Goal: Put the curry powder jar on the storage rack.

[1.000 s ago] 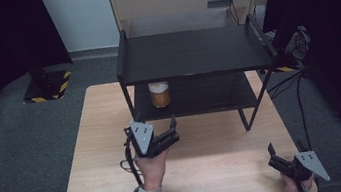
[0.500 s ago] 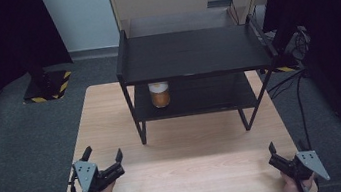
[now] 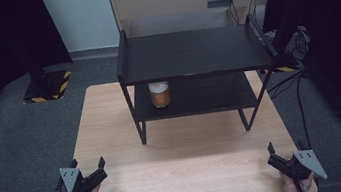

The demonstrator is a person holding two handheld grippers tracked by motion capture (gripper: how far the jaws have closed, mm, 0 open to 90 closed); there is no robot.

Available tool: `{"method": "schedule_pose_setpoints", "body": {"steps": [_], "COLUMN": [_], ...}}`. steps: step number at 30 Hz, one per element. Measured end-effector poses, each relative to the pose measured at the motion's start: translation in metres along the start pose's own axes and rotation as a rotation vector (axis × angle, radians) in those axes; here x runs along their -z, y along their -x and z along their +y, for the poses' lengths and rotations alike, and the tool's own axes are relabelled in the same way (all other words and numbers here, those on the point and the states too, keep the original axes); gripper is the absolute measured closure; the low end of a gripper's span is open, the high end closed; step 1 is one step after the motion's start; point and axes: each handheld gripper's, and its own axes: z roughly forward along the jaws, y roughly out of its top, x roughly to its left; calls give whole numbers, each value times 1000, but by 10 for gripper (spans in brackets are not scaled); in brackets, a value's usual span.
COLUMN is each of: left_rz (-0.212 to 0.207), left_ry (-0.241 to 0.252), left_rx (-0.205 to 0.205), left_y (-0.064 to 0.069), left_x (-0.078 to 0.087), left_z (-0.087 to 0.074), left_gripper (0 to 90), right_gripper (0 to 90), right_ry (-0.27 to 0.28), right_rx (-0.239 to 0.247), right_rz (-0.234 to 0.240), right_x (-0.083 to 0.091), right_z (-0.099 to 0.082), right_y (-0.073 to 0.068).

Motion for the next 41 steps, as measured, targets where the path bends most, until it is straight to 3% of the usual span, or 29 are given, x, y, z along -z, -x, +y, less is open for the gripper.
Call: {"method": "schedule_pose_setpoints", "body": {"steps": [2, 6, 15, 41], "left_rz": [-6, -16, -14, -9], "left_ry": [12, -27, -47, -45], "left_rx": [3, 3, -6, 10], "left_y": [-1, 0, 1, 1], "left_x": [0, -3, -4, -4], "left_z": [-1, 2, 4, 4], "left_gripper": [0, 0, 3, 11], "right_gripper": [6, 6, 6, 6], "right_ry": [0, 0, -1, 9], "right_rx": [4, 17, 23, 24], "right_rz": [-1, 3, 2, 11], "right_x": [0, 0, 1, 1], "right_z": [0, 0, 0, -2], "right_y": [0, -1, -1, 0]}}
